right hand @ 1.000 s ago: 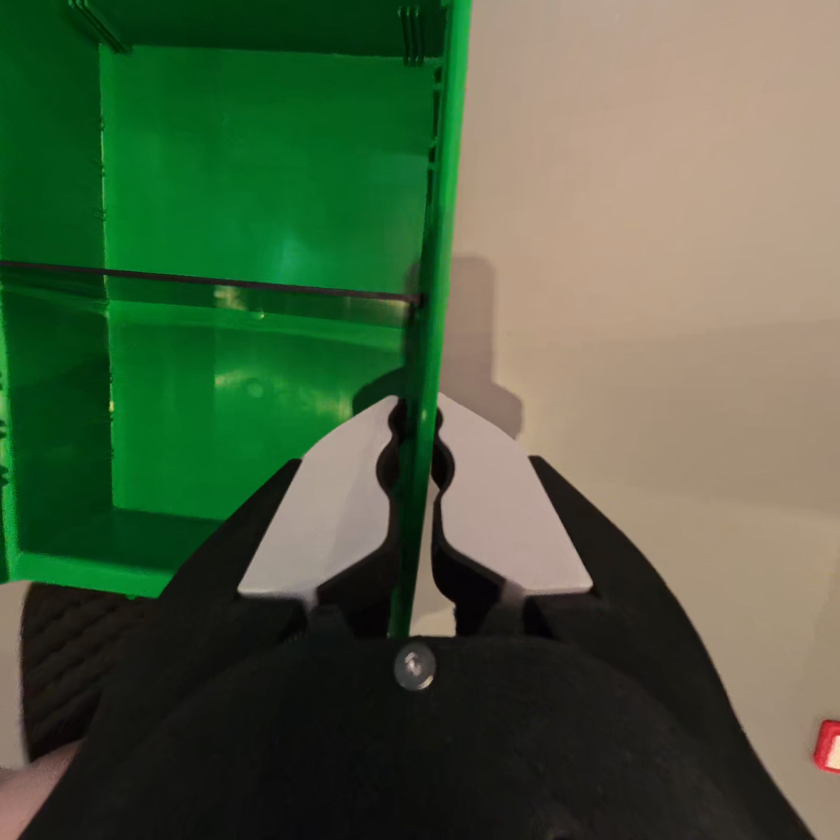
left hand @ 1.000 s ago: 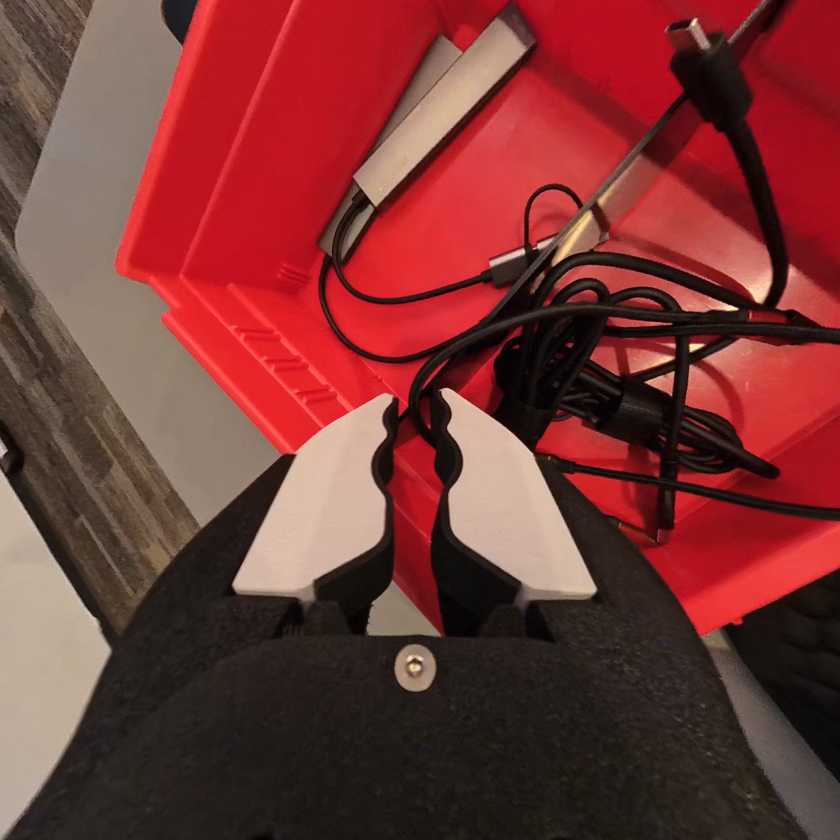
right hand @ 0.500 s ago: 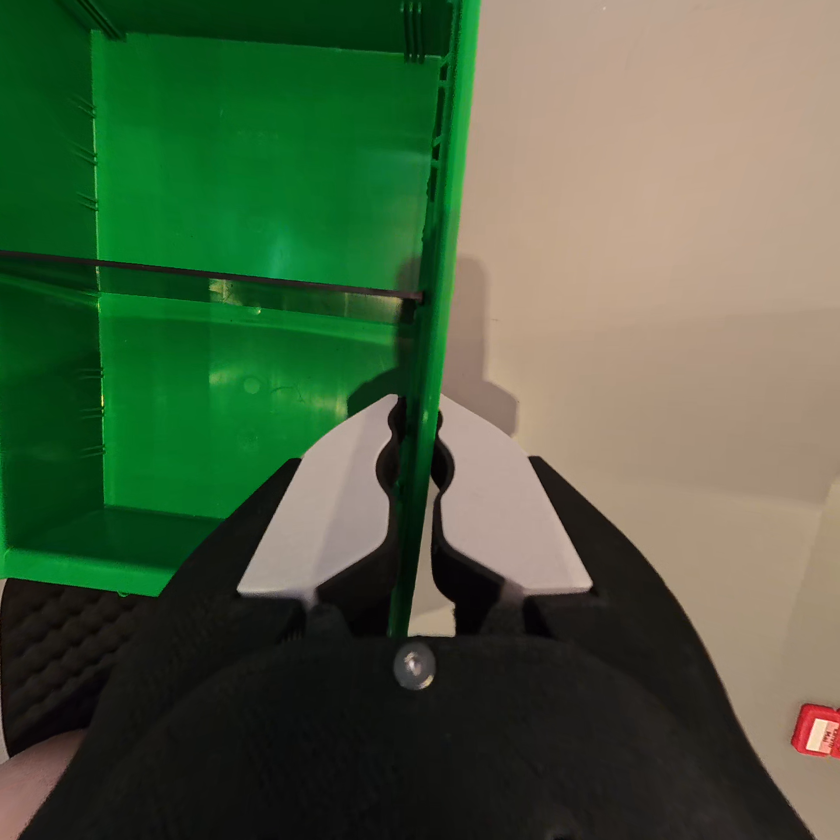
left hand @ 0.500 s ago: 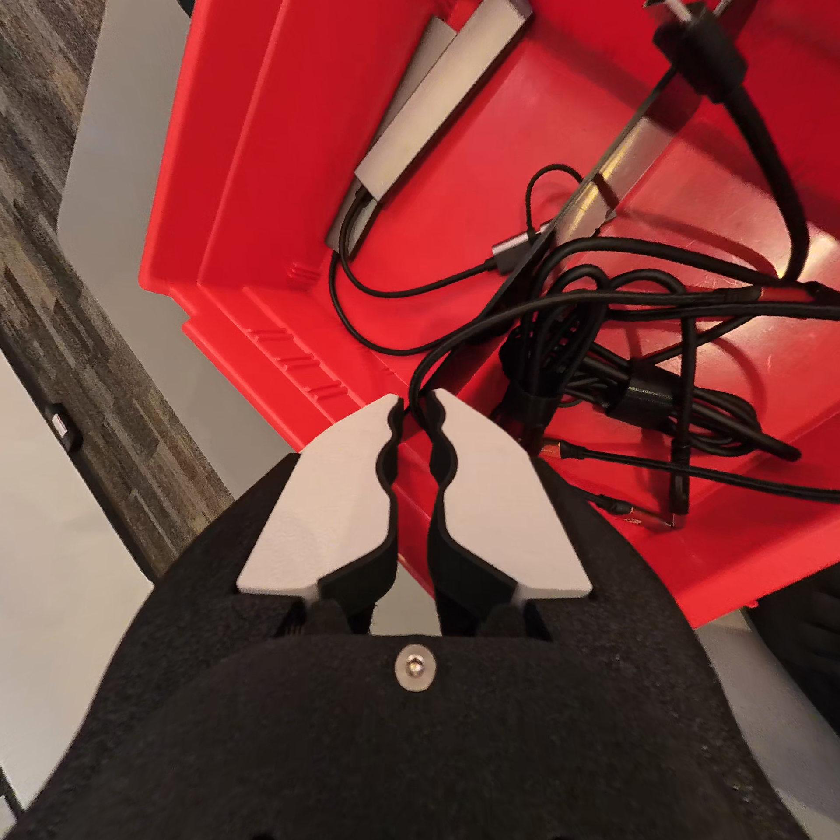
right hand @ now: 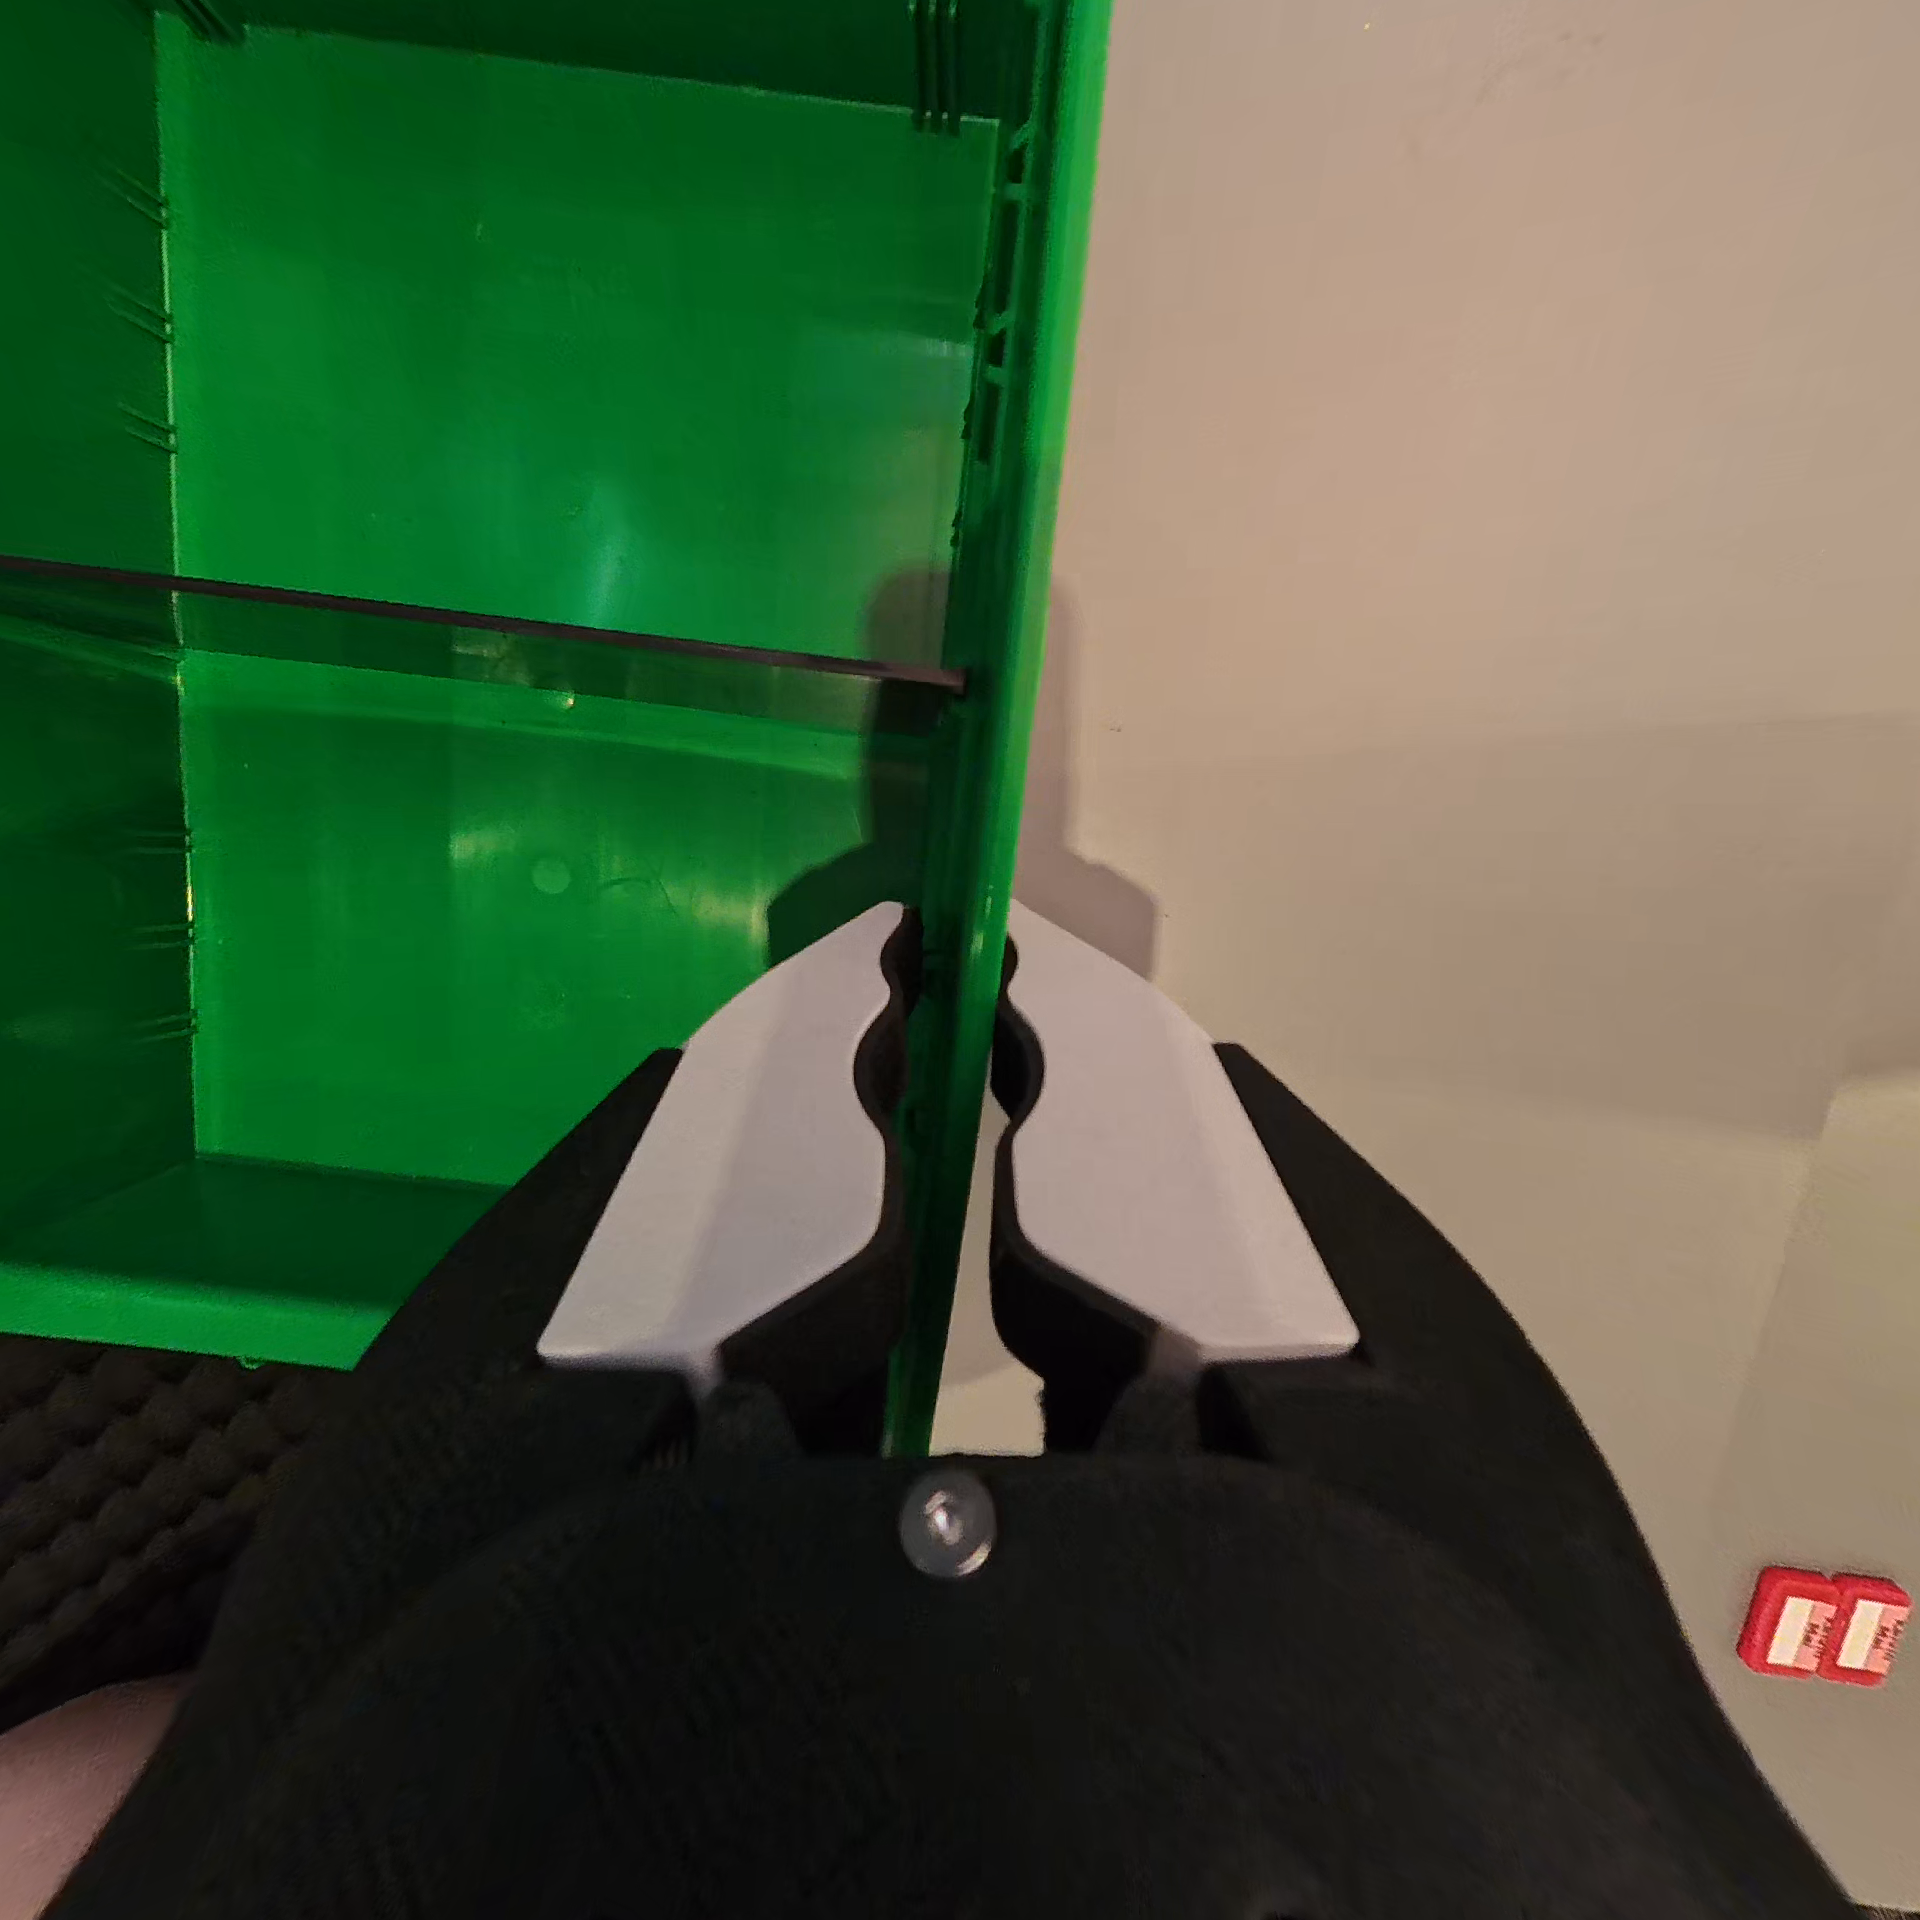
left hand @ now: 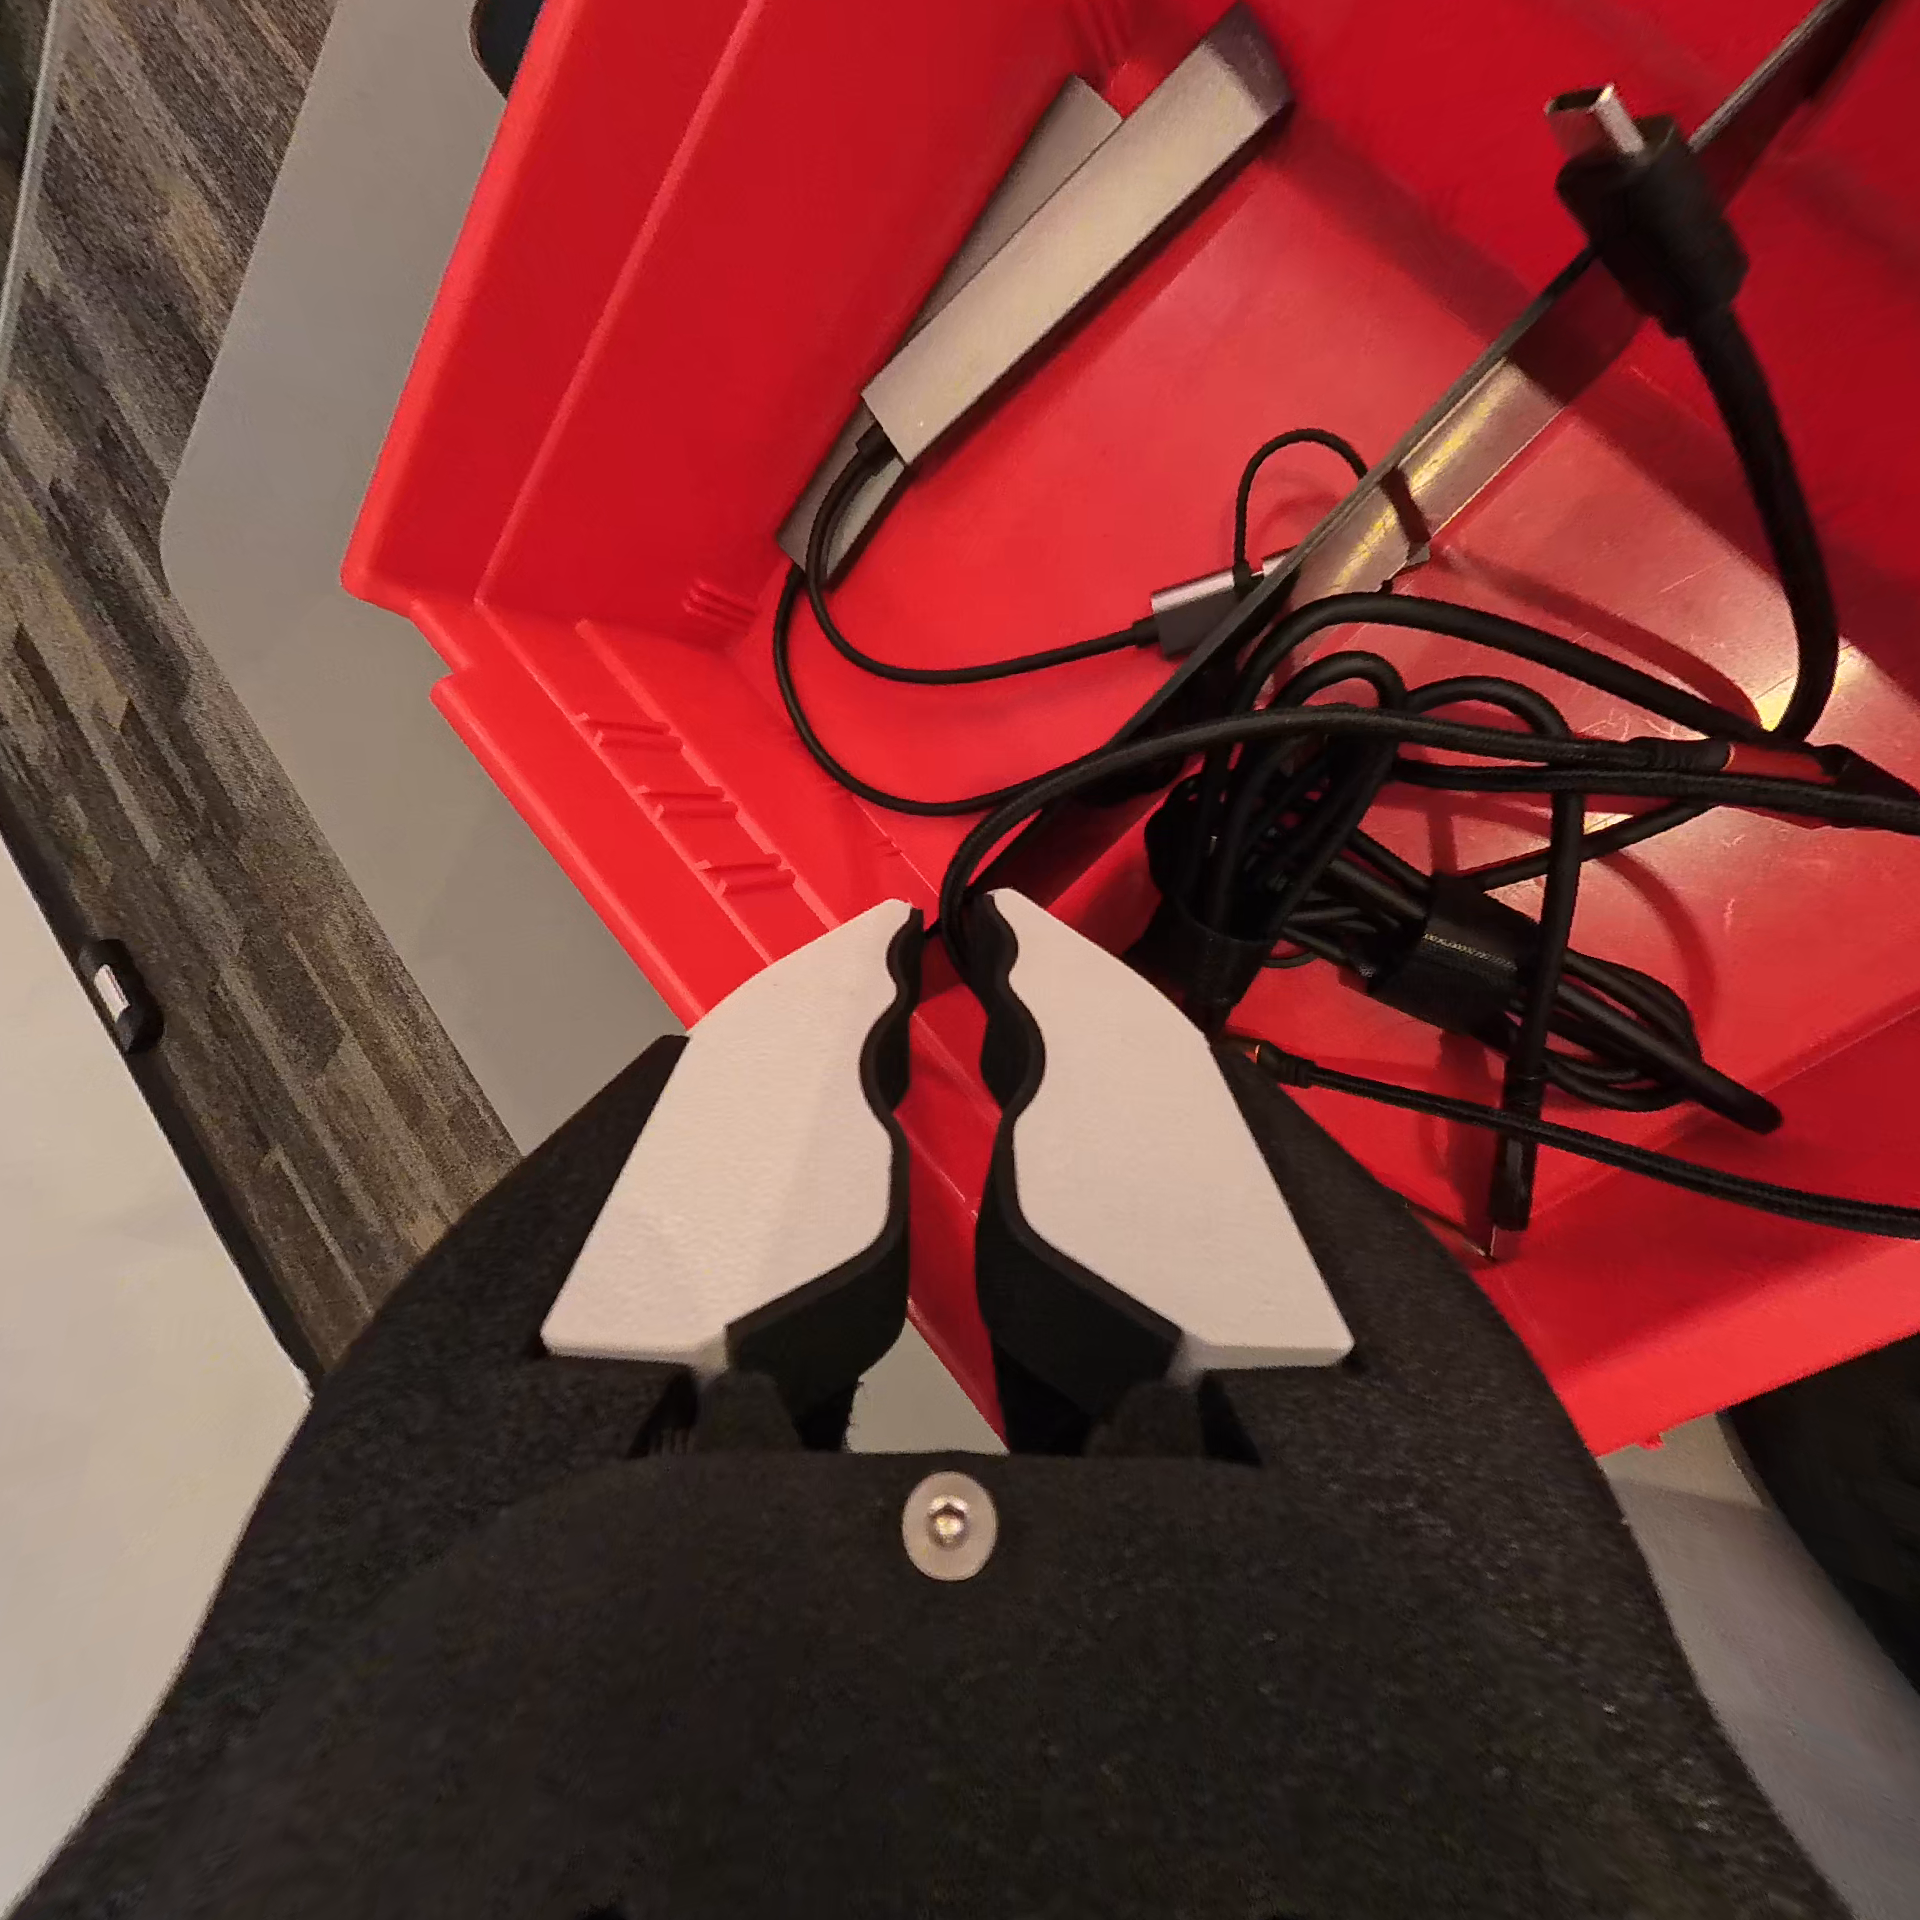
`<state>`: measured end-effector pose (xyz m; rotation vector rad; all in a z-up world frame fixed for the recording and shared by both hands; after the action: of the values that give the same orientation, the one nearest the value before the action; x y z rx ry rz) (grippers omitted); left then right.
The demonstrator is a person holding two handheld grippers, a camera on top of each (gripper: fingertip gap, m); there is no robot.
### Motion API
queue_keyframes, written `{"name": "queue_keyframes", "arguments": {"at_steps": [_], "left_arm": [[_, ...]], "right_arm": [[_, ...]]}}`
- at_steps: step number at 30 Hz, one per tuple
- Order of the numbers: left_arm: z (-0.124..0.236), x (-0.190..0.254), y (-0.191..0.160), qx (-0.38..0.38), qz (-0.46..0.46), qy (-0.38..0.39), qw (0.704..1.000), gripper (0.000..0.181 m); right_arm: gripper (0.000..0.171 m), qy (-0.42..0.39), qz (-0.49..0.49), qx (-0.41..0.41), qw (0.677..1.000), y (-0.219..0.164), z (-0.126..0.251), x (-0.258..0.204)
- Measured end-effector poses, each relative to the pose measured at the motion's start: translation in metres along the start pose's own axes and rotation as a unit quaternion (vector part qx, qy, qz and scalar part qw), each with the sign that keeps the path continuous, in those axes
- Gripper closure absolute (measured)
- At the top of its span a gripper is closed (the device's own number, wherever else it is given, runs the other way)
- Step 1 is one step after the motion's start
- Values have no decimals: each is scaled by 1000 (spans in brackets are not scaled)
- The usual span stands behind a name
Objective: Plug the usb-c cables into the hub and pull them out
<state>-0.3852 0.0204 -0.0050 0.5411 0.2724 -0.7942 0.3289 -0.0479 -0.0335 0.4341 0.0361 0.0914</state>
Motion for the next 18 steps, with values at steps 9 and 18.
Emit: {"name": "queue_keyframes", "arguments": {"at_steps": [9,18], "left_arm": [[30,1,14,78,-8,21,997,177],[97,2,30,125,9,132,983,177]], "right_arm": [[159,1,-5,2,1000,0,2,0],[159,11,-21,17,1000,1,6,2]]}}
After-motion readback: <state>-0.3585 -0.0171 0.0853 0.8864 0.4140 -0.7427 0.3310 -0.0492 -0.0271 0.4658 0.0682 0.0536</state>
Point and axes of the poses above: each gripper's, where its closed fingertips meet, z back along the fingers, y out of its top, x = y × z across the jaws, the point moved 8 cm from there along z, back along the fingers, and after that the axes turned 1 degree about z, right-handed, at the moved point
